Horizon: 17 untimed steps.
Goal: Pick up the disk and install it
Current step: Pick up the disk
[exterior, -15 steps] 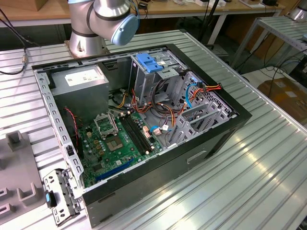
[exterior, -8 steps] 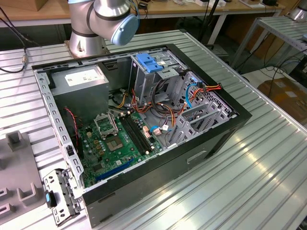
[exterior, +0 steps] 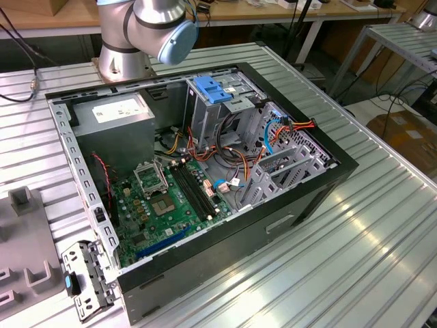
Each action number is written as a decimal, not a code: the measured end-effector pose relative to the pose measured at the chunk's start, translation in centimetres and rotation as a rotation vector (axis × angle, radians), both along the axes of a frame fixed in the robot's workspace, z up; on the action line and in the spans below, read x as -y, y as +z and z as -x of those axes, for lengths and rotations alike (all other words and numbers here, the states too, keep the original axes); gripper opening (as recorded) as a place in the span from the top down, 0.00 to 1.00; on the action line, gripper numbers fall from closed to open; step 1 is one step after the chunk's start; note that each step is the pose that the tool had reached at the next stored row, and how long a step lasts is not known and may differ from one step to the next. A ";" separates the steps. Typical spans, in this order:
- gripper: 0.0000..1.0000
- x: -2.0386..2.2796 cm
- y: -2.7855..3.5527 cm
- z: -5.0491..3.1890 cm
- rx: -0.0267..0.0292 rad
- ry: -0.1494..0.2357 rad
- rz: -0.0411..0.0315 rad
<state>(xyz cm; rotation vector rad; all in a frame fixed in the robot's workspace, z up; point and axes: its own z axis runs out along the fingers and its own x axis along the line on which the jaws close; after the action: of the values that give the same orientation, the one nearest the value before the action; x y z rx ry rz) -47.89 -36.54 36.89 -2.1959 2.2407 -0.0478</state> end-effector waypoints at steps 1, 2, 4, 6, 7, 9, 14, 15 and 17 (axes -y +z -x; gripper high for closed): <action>0.63 0.00 0.23 0.00 0.0000 0.000 0.0000; 0.63 0.00 0.36 0.00 0.0000 0.000 0.0000; 0.63 0.00 0.76 0.00 0.0000 0.000 0.0000; 0.63 0.00 1.18 0.00 -0.0002 0.000 0.0001; 0.63 0.00 1.30 0.00 -0.0001 0.000 0.0000; 0.63 0.00 1.68 0.00 -0.0001 0.000 0.0000; 0.63 0.00 2.92 0.00 0.0000 0.000 0.0000; 0.63 0.00 3.09 0.00 0.0000 0.000 0.0000; 0.63 0.00 3.45 0.00 0.0000 0.000 0.0000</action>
<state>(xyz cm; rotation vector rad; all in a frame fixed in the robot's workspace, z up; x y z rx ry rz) -47.89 -36.54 40.35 -2.1959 2.2407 -0.0478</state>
